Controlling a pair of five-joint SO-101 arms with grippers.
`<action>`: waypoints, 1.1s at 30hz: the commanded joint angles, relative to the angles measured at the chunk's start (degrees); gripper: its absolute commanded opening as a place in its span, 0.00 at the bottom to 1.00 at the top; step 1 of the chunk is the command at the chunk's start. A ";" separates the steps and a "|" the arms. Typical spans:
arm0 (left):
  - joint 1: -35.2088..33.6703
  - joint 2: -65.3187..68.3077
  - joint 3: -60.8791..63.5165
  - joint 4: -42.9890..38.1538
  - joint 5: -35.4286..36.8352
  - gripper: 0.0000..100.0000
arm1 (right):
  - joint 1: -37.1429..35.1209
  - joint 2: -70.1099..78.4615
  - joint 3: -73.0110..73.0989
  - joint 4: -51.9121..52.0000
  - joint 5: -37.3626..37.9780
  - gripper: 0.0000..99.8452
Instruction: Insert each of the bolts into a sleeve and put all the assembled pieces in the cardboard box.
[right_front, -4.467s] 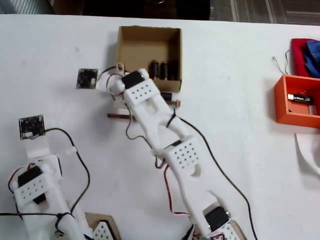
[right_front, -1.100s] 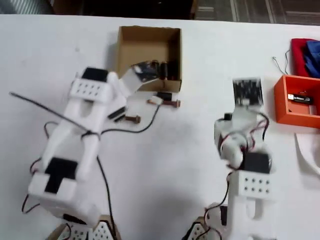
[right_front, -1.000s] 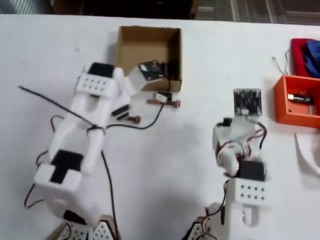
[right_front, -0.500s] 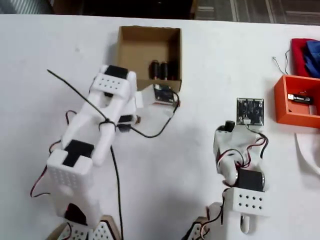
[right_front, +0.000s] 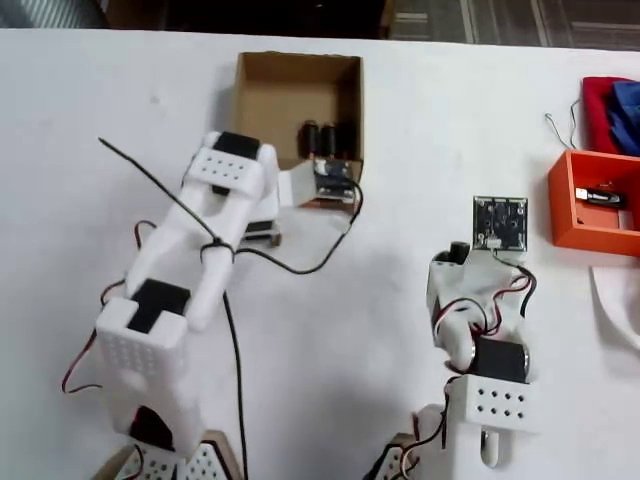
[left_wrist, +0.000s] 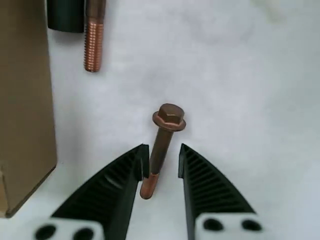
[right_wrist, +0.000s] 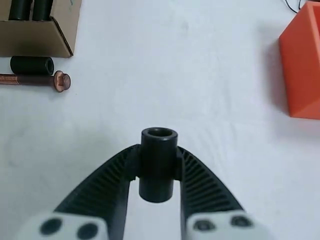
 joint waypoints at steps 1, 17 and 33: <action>0.35 0.53 -2.15 -0.62 2.46 0.16 | 0.40 -1.45 -0.35 -1.45 -0.44 0.02; 0.53 4.48 -2.33 -3.69 2.02 0.15 | 0.40 -1.54 -0.35 -1.45 -0.44 0.02; 0.00 14.15 -9.80 -2.64 2.11 0.01 | 0.40 -1.71 -0.26 -1.45 -0.44 0.02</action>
